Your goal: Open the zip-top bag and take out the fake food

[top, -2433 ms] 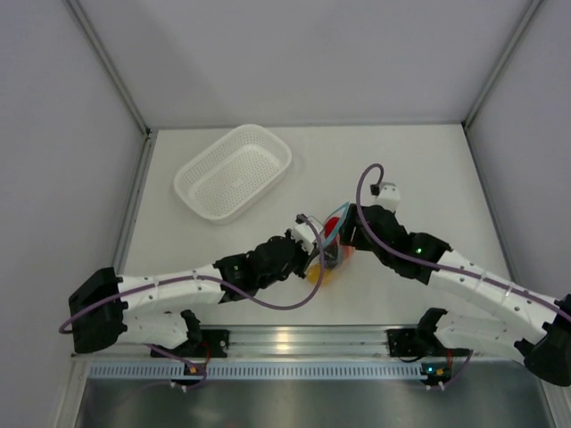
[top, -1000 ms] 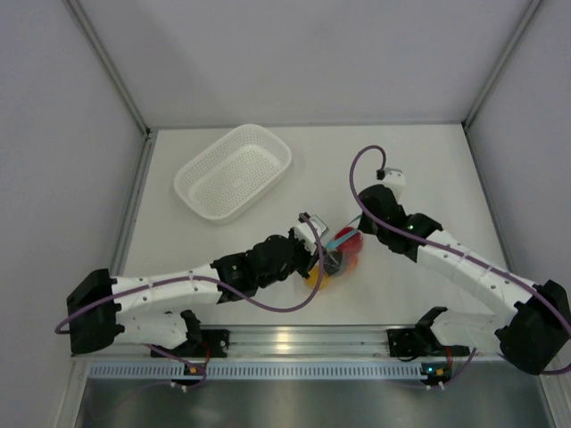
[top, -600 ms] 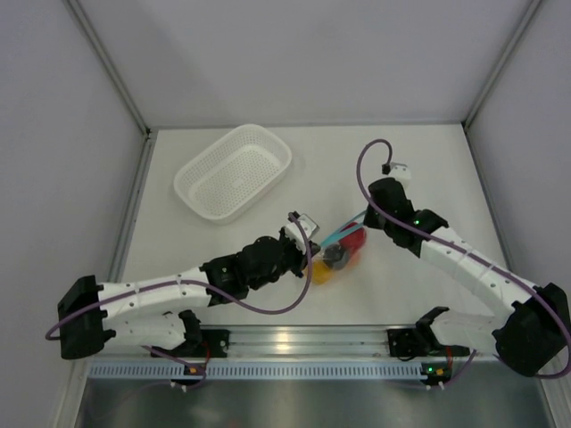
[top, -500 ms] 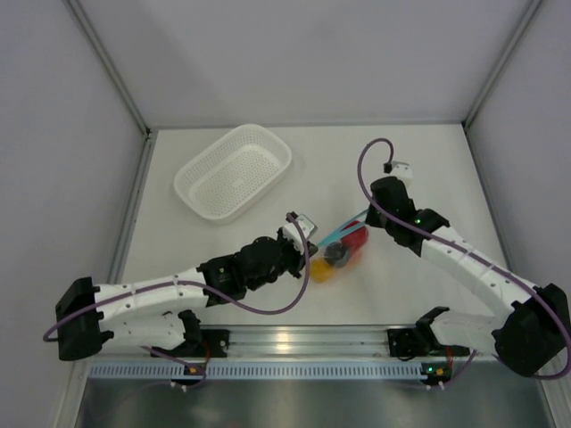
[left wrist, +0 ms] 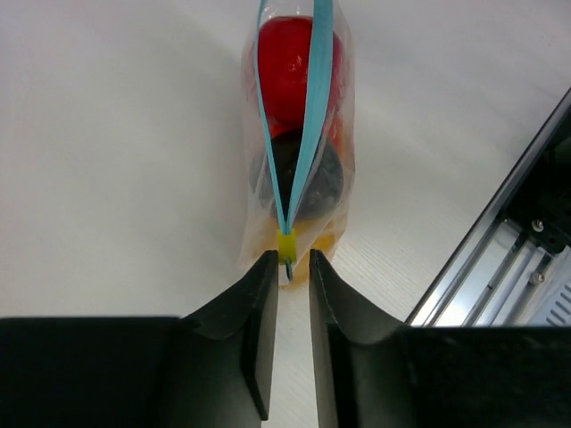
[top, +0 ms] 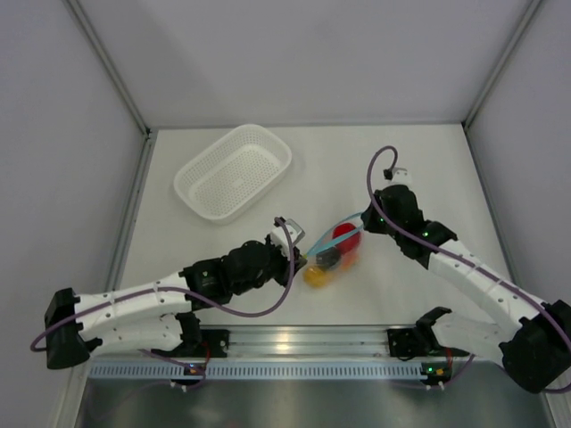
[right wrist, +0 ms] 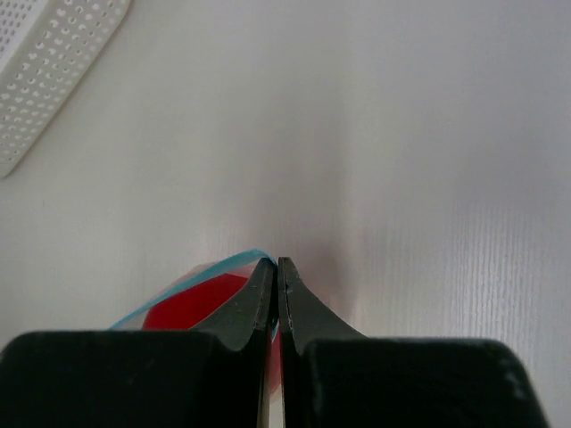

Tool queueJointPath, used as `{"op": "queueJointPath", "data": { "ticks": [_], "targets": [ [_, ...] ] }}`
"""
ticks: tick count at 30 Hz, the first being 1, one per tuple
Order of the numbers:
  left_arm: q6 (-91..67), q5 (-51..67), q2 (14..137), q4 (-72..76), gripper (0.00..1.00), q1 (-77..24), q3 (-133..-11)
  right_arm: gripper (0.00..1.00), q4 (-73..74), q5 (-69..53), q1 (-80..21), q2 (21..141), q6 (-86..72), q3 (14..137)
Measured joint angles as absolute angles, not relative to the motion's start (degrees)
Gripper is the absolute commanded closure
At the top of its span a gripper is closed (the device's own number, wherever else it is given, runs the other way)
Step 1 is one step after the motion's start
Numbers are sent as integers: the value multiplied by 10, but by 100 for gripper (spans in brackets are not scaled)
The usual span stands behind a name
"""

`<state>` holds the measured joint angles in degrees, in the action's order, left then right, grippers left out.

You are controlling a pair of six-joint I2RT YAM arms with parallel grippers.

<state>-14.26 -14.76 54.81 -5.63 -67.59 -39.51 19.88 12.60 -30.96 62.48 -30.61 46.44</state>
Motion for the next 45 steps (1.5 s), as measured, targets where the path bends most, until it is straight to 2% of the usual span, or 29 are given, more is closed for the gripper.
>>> {"op": "queueJointPath", "data": {
  "ticks": [2,5,9,18,21,23,25,27,28,31,32,33,34,35,36,40,41,45],
  "targets": [
    [-139,-130,558,-75,69,-676,-405,100,183,125,-310,599,-305,438],
    [-127,-113,586,-91,54,-676,-433,100,166,121,-314,568,-298,420],
    [-117,-128,617,-93,44,-676,-477,100,140,112,-318,520,-277,408],
    [-106,-160,720,-90,46,-676,-566,100,116,63,-326,462,-230,382],
    [-109,-167,755,-91,54,-676,-572,100,115,48,-330,459,-220,382],
    [-111,-178,775,-91,66,-676,-573,100,115,38,-333,456,-215,382],
    [-117,-195,793,-91,70,-676,-574,100,115,27,-336,451,-207,382],
    [-125,-211,807,-92,94,-675,-575,100,114,15,-338,446,-200,382],
    [-127,-217,810,-93,100,-675,-576,100,113,10,-338,445,-196,382],
    [-134,-239,813,-96,100,-673,-580,100,111,-7,-338,447,-185,382],
    [-136,-245,813,-96,100,-673,-583,98,110,-11,-338,449,-183,383],
    [-139,-258,812,-96,100,-672,-584,85,109,-17,-338,456,-179,384],
    [-143,-269,810,-96,100,-672,-585,78,111,-20,-338,463,-178,387],
    [-150,-283,807,-98,100,-672,-585,64,116,-23,-338,475,-178,393],
    [-155,-293,802,-100,100,-672,-585,59,122,-25,-338,488,-182,403],
    [-184,-343,761,-104,100,-672,-585,47,162,-22,-342,542,-212,468],
    [-192,-355,748,-104,100,-672,-585,38,169,-15,-344,549,-225,481],
    [-227,-403,719,-101,100,-672,-585,38,203,47,-372,560,-282,513]
  ]
}}
